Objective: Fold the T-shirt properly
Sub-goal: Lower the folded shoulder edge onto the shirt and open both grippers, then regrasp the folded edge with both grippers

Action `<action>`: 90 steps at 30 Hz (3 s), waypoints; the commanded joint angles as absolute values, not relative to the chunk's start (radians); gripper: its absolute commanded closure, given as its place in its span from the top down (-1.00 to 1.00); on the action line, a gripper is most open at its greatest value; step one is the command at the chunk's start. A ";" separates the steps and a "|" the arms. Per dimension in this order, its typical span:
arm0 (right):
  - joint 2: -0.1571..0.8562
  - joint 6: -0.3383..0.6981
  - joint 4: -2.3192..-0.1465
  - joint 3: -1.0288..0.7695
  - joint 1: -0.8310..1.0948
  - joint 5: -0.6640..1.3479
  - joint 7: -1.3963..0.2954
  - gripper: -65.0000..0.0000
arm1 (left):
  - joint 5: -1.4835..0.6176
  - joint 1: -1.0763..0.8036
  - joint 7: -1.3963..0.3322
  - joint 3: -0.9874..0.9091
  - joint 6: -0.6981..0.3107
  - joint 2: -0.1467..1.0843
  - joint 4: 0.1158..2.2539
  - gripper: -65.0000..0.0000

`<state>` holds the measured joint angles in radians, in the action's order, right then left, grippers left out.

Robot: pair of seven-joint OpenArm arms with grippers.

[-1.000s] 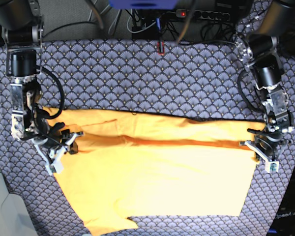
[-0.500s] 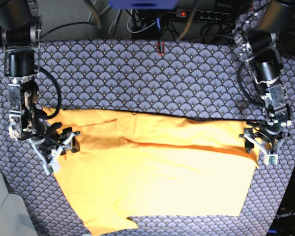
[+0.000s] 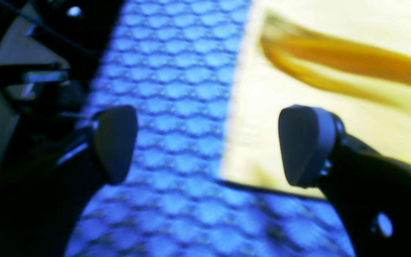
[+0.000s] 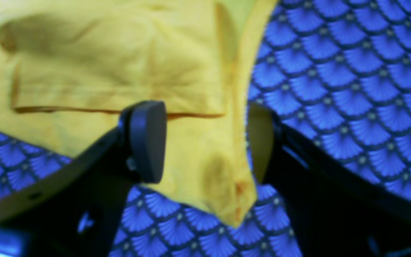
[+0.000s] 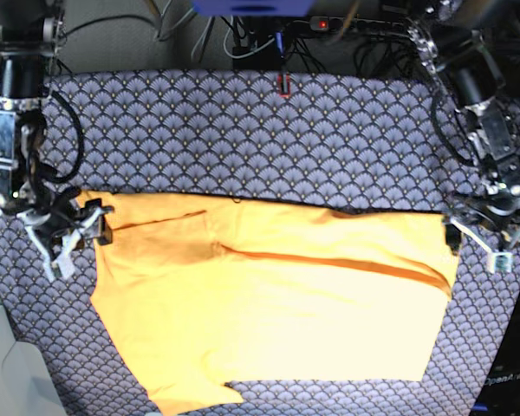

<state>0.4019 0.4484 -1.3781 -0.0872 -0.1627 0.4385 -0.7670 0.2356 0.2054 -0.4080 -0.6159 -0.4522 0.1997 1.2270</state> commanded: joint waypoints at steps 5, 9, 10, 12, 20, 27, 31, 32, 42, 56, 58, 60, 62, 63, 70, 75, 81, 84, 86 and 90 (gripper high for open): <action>0.415 0.452 -1.420 -0.094 -0.084 0.450 -0.713 0.14 | 0.226 0.163 -0.381 -0.619 -0.453 0.202 1.241 0.87; 0.418 0.452 -1.406 -0.094 -0.054 0.447 -0.665 0.14 | 0.226 0.142 -0.381 -0.650 -0.453 0.188 1.265 0.87; 0.420 0.452 -1.385 -0.094 -0.058 0.447 -0.664 0.14 | 0.226 0.142 -0.384 -0.668 -0.453 0.186 1.271 0.87; 0.421 0.452 -1.340 -0.117 -0.061 0.447 -0.654 0.14 | 0.226 0.145 -0.387 -0.694 -0.453 0.186 1.273 0.87; 0.430 0.452 -1.268 -0.150 -0.068 0.447 -0.619 0.14 | 0.226 0.140 -0.387 -0.710 -0.455 0.196 1.274 0.87; 0.430 0.452 -1.236 -0.145 -0.068 0.447 -0.615 0.14 | 0.226 0.143 -0.387 -0.710 -0.455 0.196 1.262 0.87; 0.430 0.453 -1.236 -0.145 -0.065 0.447 -0.615 0.09 | 0.226 0.148 -0.387 -0.711 -0.455 0.194 1.260 0.87; 0.430 0.453 -1.236 -0.145 -0.065 0.447 -0.615 0.02 | 0.226 0.148 -0.386 -0.711 -0.455 0.193 1.260 0.87; 0.409 0.453 -1.234 -0.143 -0.065 0.447 -0.616 -0.99 | 0.226 0.248 -0.381 -0.710 -0.455 0.196 1.073 0.87; 0.397 0.453 -1.234 -0.142 -0.064 0.447 -0.618 -1.00 | 0.225 0.265 -0.378 -0.710 -0.455 0.185 0.964 0.87; 0.394 0.453 -1.234 -0.142 -0.064 0.447 -0.618 -1.00 | 0.225 0.265 -0.378 -0.710 -0.455 0.180 0.952 0.87; 0.392 0.453 -1.234 -0.142 -0.064 0.447 -0.618 -1.00 | 0.225 0.266 -0.378 -0.710 -0.455 0.163 0.955 0.87; 0.390 0.453 -1.234 -0.142 -0.064 0.447 -0.619 -1.00 | 0.225 0.266 -0.380 -0.710 -0.455 0.157 0.960 0.80; 0.390 0.453 -1.234 -0.142 -0.064 0.447 -0.619 -1.00 | 0.225 0.266 -0.380 -0.710 -0.455 0.157 0.960 0.69; 0.394 0.453 -1.234 -0.142 -0.064 0.447 -0.621 -1.00 | 0.225 0.266 -0.386 -0.710 -0.455 0.157 0.960 -0.57; 0.394 0.453 -1.241 -0.142 -0.062 0.447 -0.621 -1.00 | 0.226 0.266 -0.389 -0.710 -0.453 0.160 0.960 -1.00; 0.394 0.544 -1.314 -0.150 -0.018 0.447 -0.624 -1.00 | 0.228 0.257 -0.389 -0.714 -0.453 0.170 0.961 -1.00; 0.394 0.552 -1.325 -0.150 -0.001 0.447 -0.624 -1.00 | 0.228 0.239 -0.390 -0.756 -0.453 0.170 0.980 -1.00; 0.395 0.552 -1.325 -0.150 0.004 0.447 -0.621 -1.00 | 0.236 0.222 -0.390 -0.785 -0.455 0.170 1.024 -1.00; 0.395 0.553 -1.326 -0.150 0.005 0.447 -0.621 -1.00 | 0.237 0.176 -0.390 -0.786 -0.455 0.166 1.092 -1.00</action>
